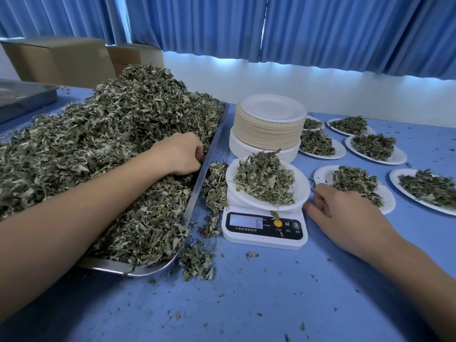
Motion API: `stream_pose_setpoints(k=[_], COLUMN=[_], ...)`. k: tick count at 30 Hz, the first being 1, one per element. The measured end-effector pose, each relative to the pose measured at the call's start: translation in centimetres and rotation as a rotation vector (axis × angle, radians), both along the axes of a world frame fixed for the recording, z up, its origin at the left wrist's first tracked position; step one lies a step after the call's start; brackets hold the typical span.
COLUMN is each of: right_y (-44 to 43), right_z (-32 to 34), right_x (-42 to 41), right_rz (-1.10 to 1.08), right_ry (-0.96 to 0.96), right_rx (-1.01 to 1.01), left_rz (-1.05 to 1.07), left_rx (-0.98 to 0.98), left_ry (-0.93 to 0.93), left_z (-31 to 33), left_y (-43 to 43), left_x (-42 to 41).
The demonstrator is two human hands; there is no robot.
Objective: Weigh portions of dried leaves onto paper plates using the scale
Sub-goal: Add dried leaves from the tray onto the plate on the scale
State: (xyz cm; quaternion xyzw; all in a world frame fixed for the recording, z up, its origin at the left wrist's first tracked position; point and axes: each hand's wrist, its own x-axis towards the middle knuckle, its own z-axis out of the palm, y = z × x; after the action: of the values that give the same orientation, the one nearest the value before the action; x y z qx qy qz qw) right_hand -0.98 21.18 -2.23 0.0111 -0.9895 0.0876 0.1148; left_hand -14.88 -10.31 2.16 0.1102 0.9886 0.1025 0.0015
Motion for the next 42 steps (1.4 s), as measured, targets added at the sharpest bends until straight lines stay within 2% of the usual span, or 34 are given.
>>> stream_pose_setpoints(k=[3,5,8,12,15,18,22,28,32,38,42], right_y=[0.0,-0.1,-0.1,-0.2,-0.3,-0.4,-0.4,-0.3,-0.3,-0.3,-0.3], right_z=[0.1,0.1,0.2,0.3,0.4,0.5,0.5,0.4,0.4,0.4,0.4], right_x=[0.0,0.1,0.1,0.2,0.2,0.3,0.3,0.2,0.2,0.2,0.2], right_rz=[0.000,-0.001,-0.001,-0.001,-0.002,-0.003,-0.005,-0.011,-0.004,-0.008,-0.005], right_ry=[-0.002,-0.005,-0.009,-0.019,-0.024,-0.023,-0.024,-0.025,-0.027,-0.030,-0.029], right_rx=[0.002,0.003,-0.001,0.001,0.002,-0.002,-0.002,-0.003,-0.009,-0.007,-0.007], left_rz=[-0.009,0.018,0.051,0.043,0.037,0.087,0.030,-0.073,0.010,0.092,0.065], left_rx=[-0.025,-0.005,0.052,0.232,0.323,0.196,0.002,-0.031,0.041,0.158,0.135], left_ry=[-0.069,-0.045,0.093,0.304,0.380,0.300,-0.019,-0.125,-0.034,0.268,0.175], left_z=[0.2,0.3,0.5,0.9,1.2,1.0,0.3,0.8,0.9,1.4,1.3], left_y=[-0.2,-0.2,0.0,0.0,0.1,0.1,0.0,-0.3,0.1,0.3,0.0], left_x=[0.0,0.1,0.5,0.9,1.2,1.1,0.6,0.6,0.8,1.1,0.7])
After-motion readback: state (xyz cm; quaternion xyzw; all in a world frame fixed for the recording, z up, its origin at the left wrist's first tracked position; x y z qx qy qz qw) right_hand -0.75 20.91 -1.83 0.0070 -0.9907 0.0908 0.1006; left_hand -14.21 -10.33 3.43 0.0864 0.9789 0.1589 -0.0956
